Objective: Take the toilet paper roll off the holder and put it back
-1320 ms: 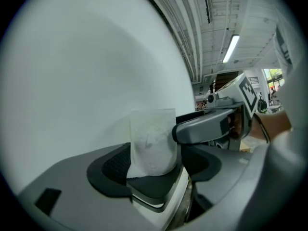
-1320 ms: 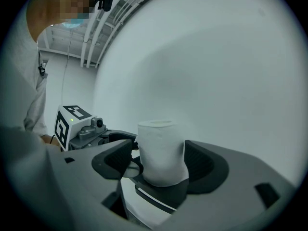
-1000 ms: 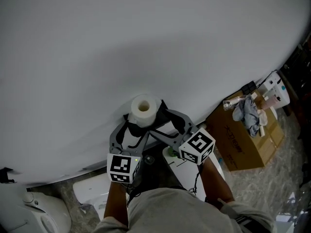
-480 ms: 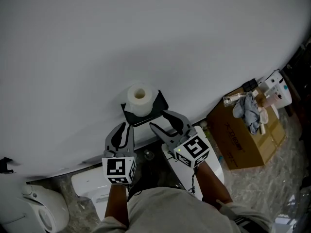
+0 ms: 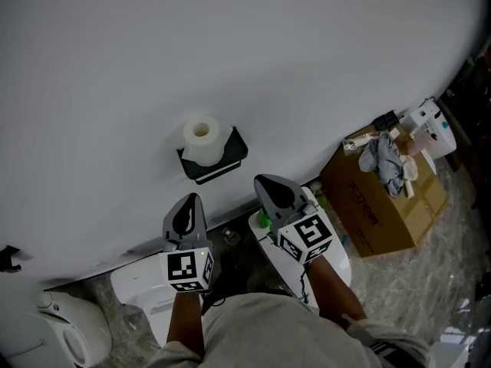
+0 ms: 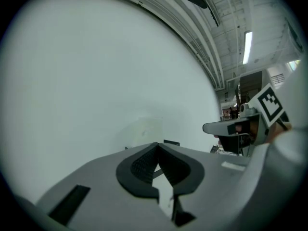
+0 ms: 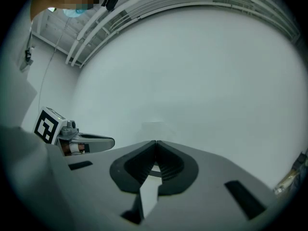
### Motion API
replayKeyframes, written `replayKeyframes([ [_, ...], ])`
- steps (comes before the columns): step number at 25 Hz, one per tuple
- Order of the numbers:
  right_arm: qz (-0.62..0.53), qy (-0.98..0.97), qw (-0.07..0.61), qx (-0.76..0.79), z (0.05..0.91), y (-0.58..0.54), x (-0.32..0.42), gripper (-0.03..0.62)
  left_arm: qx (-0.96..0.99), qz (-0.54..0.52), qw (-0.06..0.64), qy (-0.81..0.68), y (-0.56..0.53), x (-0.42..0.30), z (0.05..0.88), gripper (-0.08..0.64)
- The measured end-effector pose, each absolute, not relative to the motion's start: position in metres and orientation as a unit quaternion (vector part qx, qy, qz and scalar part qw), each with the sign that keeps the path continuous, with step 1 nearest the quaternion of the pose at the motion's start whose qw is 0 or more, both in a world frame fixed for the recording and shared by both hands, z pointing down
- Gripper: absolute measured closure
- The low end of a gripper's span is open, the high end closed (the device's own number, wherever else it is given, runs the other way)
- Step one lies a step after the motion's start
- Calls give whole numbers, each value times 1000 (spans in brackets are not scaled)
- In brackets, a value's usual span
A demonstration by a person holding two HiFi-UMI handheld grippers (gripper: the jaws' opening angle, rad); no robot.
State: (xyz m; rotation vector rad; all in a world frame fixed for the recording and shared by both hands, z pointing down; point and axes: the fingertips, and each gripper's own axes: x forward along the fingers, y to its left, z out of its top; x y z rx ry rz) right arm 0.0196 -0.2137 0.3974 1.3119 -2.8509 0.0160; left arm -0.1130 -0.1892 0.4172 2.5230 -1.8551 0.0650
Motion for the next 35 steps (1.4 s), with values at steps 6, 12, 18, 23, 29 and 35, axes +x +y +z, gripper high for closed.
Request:
replayKeyframes([
  [6, -24, -905, 5, 425, 388, -181, 32, 588, 798, 25, -8, -602, -153, -104, 411, 549],
  [12, -73, -896, -9, 439, 367, -140, 51, 588, 777, 1, -17, -629, -105, -101, 399, 551],
  [18, -74, -890, -19, 450, 368, -104, 71, 588, 765, -2, -18, -643, -60, -92, 405, 551],
  [23, -79, -886, -17, 457, 364, -88, 84, 588, 764, -11, -11, -645, -43, -83, 400, 550],
  [29, -91, -875, -21, 475, 357, -74, 98, 588, 756, -13, -31, -654, -27, -86, 384, 550],
  [35, -96, -877, -24, 470, 350, -68, 88, 588, 756, -18, -30, -653, -20, -93, 383, 549],
])
